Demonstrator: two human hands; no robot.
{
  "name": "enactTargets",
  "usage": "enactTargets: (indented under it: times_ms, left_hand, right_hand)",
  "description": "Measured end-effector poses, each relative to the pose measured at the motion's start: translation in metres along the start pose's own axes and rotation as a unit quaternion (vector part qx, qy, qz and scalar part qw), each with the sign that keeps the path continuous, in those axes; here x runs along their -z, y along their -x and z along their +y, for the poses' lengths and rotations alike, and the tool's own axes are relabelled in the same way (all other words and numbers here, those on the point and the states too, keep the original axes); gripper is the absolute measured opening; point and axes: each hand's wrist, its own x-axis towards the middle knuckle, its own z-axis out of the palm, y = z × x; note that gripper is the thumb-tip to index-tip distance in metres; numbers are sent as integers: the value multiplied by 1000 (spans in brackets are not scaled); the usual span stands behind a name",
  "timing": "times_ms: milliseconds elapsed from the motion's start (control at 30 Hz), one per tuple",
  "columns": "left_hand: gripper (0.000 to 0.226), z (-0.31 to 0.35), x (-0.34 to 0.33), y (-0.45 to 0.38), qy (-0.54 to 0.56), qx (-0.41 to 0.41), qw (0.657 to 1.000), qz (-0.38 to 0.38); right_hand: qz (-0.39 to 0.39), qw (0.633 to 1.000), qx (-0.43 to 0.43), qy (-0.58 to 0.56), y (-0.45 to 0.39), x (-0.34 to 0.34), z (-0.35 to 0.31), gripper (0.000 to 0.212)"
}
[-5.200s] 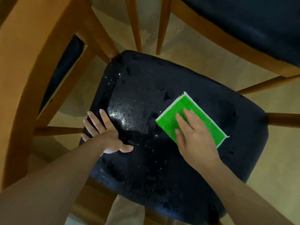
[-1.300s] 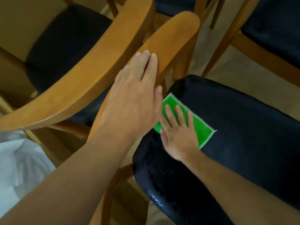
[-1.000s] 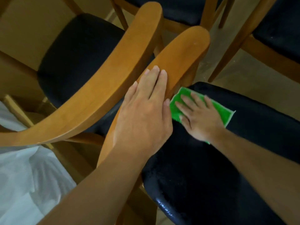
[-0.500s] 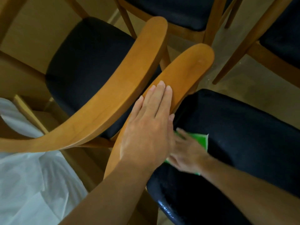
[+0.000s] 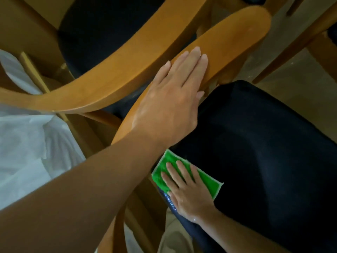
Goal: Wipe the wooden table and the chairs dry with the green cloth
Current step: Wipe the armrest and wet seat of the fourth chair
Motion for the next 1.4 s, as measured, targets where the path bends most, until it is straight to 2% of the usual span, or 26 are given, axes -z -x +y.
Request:
enactTargets:
  times_ms: [100,167,300,367,433,567,633,733,833,900,967,1100,1167,1200,1300,1400]
  left_hand:
    - [54,1,-1,0,8,0,1000,6]
    - [54,-1,0,0,7,4,1000,15]
    - [52,-5,1,-1,-10,0,1000,20]
    - [53,-5,-1,-2,-18,-4,1000,19]
    - [53,-5,-2,-2,-25,-9,999,23]
    - [54,-1,-2,-2,-31,-7,999,37]
    - [55,0,-2,-2,-30,-5,999,29]
    - [57,-1,-5,-4,-42,-8,999,24]
    - [57,0,-9,-3,-37,-10,999,32]
    - [56,-2,-10,-2,-36,-12,998,40]
    - [55,-3,-9,-2,-33,-14,998,45]
    - [55,-1,-11,-2,-38,-22,997,55]
    - [54,-2,-10,-3,-44,-25,997,63]
    - [54,-1,-9,-3,-50,-28,996,66]
    - [54,1,-10,-4,-60,-31,995,74]
    - [55,1,-12,-5,-57,-28,995,75]
  right_hand:
    - [-32,996,86,10,4,0,14,63]
    - [1,996,84,23,-18,9,31,59]
    - [66,991,-120,-5,-75,21,30,56]
    - [64,986,-154,-14,-83,14,9,60]
    - [43,993,-111,17,-69,-5,-15,66]
    - [-51,997,26,50,6,-41,-39,75]
    - [-85,986,111,90,57,-53,-39,63]
    - [-115,973,161,119,100,-50,-22,49]
    - [-68,981,168,64,93,-37,-3,57]
    - [-15,993,111,21,61,-19,10,60]
    - [36,999,11,19,12,-2,28,58]
    - [72,984,-160,28,-60,19,44,58]
    - [78,977,-199,13,-61,10,24,61]
    - [65,981,-184,13,-49,0,9,64]
    - [8,999,-38,30,19,-33,-32,74]
    - [-77,990,92,71,87,-50,-32,78]
